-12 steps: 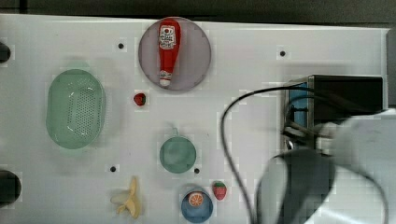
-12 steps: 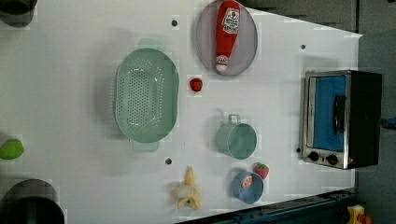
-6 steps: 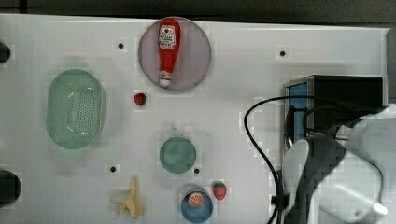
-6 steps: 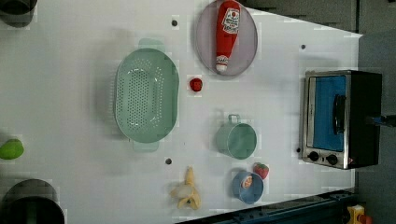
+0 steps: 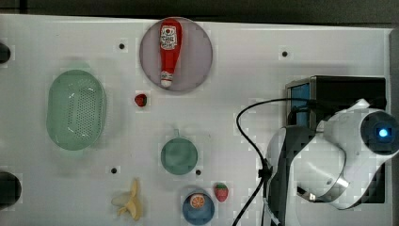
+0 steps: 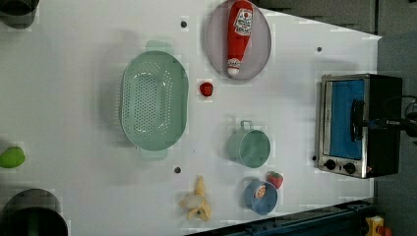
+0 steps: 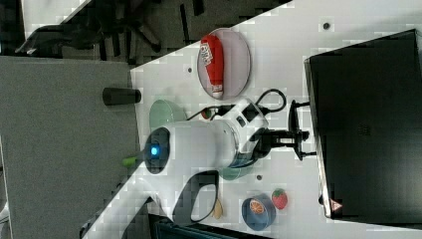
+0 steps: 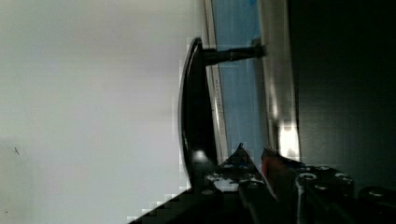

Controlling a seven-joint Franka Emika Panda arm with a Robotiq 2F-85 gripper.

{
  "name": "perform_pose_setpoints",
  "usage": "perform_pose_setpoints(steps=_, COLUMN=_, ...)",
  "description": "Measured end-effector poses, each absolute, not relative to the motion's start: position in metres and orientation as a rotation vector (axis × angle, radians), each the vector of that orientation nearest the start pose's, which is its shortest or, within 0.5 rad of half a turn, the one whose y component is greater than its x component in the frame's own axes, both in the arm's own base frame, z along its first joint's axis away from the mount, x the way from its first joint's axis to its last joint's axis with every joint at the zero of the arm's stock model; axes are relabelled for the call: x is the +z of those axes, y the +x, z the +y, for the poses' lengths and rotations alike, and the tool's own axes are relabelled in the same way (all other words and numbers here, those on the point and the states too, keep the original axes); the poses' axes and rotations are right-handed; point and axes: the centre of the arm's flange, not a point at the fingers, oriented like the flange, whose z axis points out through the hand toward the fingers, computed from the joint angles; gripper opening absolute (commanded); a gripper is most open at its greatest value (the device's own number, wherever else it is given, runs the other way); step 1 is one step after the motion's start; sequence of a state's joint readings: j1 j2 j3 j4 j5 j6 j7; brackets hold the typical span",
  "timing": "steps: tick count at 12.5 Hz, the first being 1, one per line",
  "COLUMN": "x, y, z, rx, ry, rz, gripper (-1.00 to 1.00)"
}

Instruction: Flap open oven.

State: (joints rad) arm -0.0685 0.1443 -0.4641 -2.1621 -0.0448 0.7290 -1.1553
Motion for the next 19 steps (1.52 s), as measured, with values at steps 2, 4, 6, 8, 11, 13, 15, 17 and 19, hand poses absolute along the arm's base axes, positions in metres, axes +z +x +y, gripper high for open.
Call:
perform_pose_setpoints(steps=2, x=0.328, y=0.474, z=-0.275, rx=0.073, ry=-3.224, rz=0.194, gripper=-0.65)
perform_pose_setpoints(steps=4, x=0.325, y=0.475, z=-0.274, rx=0.003, ry=-3.245, rz=0.186, gripper=-0.65)
perform_pose_setpoints(steps=6, x=0.321, y=0.475, z=-0.272, rx=-0.022, ry=-3.244, rz=0.187, gripper=-0.65)
perform_pose_setpoints(steps=8, x=0.319, y=0.475, z=-0.270, rx=-0.032, ry=-3.249, rz=0.181, gripper=-0.65)
perform_pose_setpoints(steps=11, x=0.319, y=0.477, z=-0.269, rx=-0.040, ry=-3.271, rz=0.149, gripper=-0.65)
perform_pose_setpoints(steps=13, x=0.317, y=0.479, z=-0.263, rx=0.023, ry=-3.343, rz=0.033, gripper=-0.65)
perform_pose_setpoints(steps=15, x=0.315, y=0.485, z=-0.249, rx=0.074, ry=-3.416, rz=-0.055, gripper=-0.65)
perform_pose_setpoints(steps=17, x=0.309, y=0.490, z=-0.228, rx=0.097, ry=-3.456, rz=-0.063, gripper=-0.65)
perform_pose_setpoints(steps=19, x=0.303, y=0.495, z=-0.204, rx=0.109, ry=-3.477, rz=-0.055, gripper=-0.65)
